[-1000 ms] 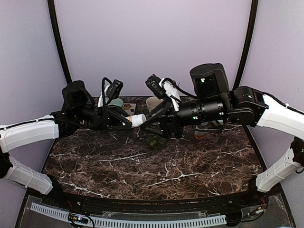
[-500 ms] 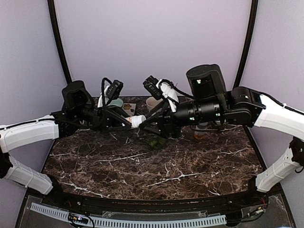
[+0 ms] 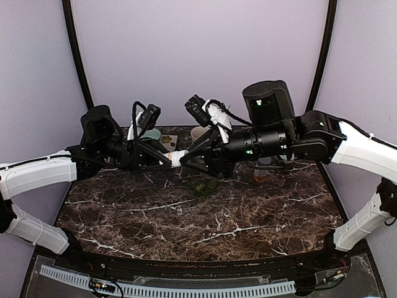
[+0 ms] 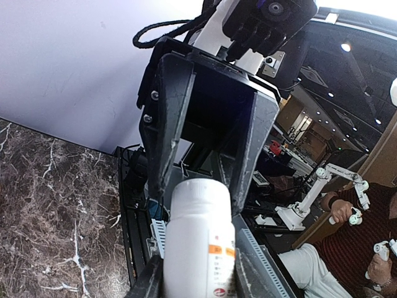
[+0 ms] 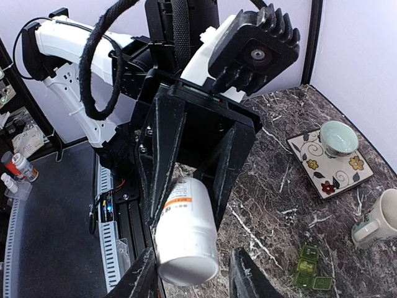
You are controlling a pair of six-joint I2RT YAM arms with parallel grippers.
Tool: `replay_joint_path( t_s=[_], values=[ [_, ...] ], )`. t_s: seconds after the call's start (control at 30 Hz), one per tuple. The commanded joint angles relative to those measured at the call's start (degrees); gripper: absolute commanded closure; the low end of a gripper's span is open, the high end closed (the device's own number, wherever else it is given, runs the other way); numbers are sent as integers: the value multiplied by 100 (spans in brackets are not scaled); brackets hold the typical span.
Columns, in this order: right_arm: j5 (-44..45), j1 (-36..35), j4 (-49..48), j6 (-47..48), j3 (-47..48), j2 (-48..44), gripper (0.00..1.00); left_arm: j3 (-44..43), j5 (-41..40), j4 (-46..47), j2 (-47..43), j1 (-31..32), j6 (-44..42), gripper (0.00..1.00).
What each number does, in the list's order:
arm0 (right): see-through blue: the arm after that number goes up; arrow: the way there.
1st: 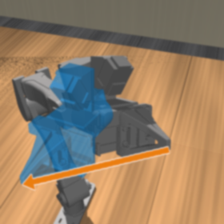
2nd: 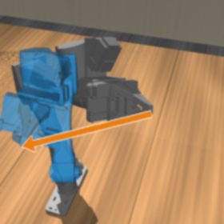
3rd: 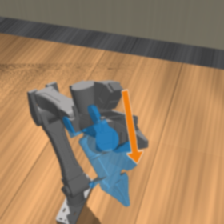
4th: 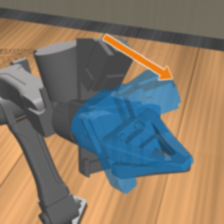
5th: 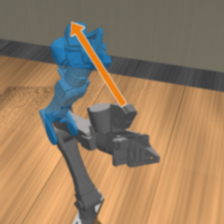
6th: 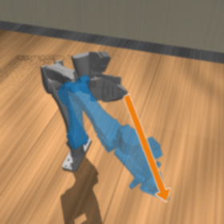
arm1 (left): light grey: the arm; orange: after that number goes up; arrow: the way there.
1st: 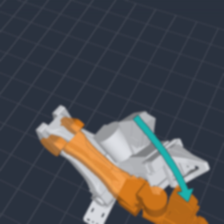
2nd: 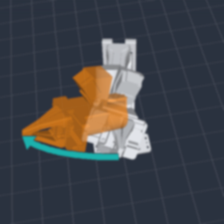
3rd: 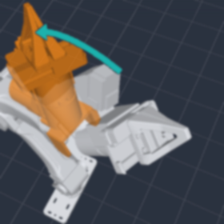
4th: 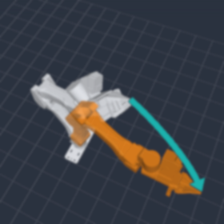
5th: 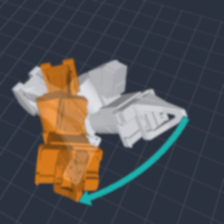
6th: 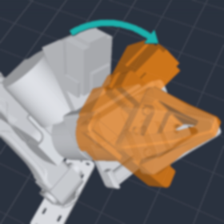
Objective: Sort the pills into containers
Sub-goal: Screw the lid of the pill bottle onto the pill bottle.
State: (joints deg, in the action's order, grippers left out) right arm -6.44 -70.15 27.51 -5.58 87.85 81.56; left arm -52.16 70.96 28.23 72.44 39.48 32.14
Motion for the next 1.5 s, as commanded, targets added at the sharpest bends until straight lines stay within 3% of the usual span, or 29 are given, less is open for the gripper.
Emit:
replay_joint_path(
  t_s=[0.0,0.13,0.33,0.4,0.63,0.8,1.03,1.47],
  values=[
    [-55,-51,-5,31,194,72,60,-171,121,208,-46,8,-17,100],
    [-85,-52,18,22,214,106,66,-179,128,228,-55,7,-1,100],
    [-146,-60,63,-35,305,155,94,-164,128,230,-32,8,-6,100],
    [-159,-56,82,-111,326,187,100,-176,108,229,-37,7,-25,100],
    [-216,-44,432,-830,829,575,100,-215,-257,-73,-203,18,-528,100],
    [-783,158,342,-1985,1126,835,100,-203,-723,-177,-454,20,-992,100],
    [-1451,650,-556,-3772,753,781,100,33,-1490,185,-804,95,-1311,100],
    [-1953,1121,-687,-5737,497,932,100,182,-3508,-390,-1343,720,-2879,100]
  ],
)
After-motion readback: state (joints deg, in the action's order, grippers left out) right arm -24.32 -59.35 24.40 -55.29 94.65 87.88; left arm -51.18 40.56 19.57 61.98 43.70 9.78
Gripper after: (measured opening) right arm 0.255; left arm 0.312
